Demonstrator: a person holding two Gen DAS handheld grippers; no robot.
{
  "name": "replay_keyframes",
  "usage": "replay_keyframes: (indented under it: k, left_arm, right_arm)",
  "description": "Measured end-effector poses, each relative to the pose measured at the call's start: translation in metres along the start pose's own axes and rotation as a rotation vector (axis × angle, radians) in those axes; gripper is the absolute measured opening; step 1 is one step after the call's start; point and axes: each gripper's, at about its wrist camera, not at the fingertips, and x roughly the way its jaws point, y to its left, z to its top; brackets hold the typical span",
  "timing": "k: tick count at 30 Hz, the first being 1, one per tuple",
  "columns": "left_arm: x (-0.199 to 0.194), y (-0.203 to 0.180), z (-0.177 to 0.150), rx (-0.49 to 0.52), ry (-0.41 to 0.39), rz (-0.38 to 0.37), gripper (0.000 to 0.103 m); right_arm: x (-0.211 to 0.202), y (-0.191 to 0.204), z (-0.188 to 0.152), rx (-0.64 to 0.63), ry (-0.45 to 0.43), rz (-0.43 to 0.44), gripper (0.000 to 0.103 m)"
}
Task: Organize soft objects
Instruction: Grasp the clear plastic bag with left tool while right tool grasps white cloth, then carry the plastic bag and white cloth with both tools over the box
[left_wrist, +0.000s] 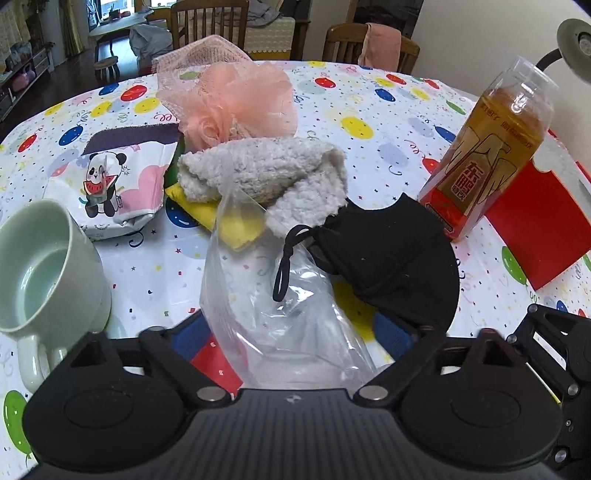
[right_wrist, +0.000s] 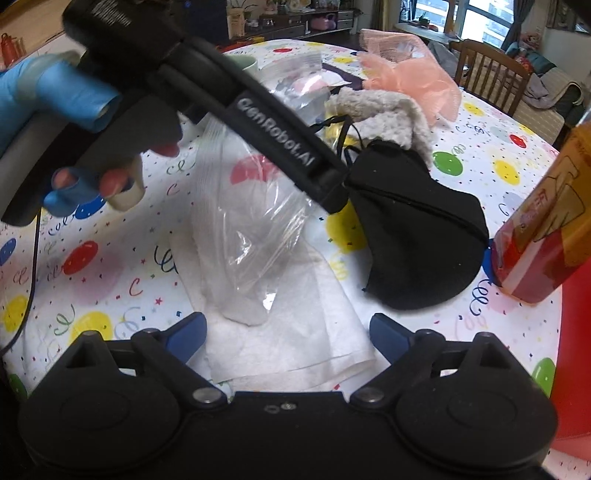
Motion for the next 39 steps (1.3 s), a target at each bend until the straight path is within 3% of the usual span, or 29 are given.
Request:
replay_keyframes:
  k: [9, 13, 16, 23, 27, 39]
  left_arm:
    - [0.003, -0.001, -0.001, 0.024, 0.008, -0.006, 0.052]
    - [-0.003, -0.001, -0.002, 0.028, -0.003, -0.011, 0.046]
    - [-0.006, 0.001, -0.003, 0.022, -0.010, -0.010, 0.041]
    - [-0.020, 0.005, -0.003, 0.004, -0.029, -0.023, 0.028]
    - [-0.030, 0.007, -0.004, -0.003, -0.045, -0.019, 0.024]
    - [-0.068, 0.012, -0.017, -0.053, -0.083, -0.053, 0.022]
  right_arm:
    - [0.005, 0.002, -0.002, -0.022, 0.012, -0.002, 0.083]
    - [0.003, 0.006, -0.001, -0.035, 0.009, 0.004, 0.072]
    - [0.001, 0.012, -0.001, -0.065, 0.005, 0.002, 0.062]
    - [-0.006, 0.028, -0.002, -0.122, 0.007, -0.006, 0.023]
    - [-0.011, 0.028, -0.005, -0.107, 0.002, -0.017, 0.007]
    - [-0.064, 0.002, -0.020, 0.106, -0.121, -0.033, 0.001]
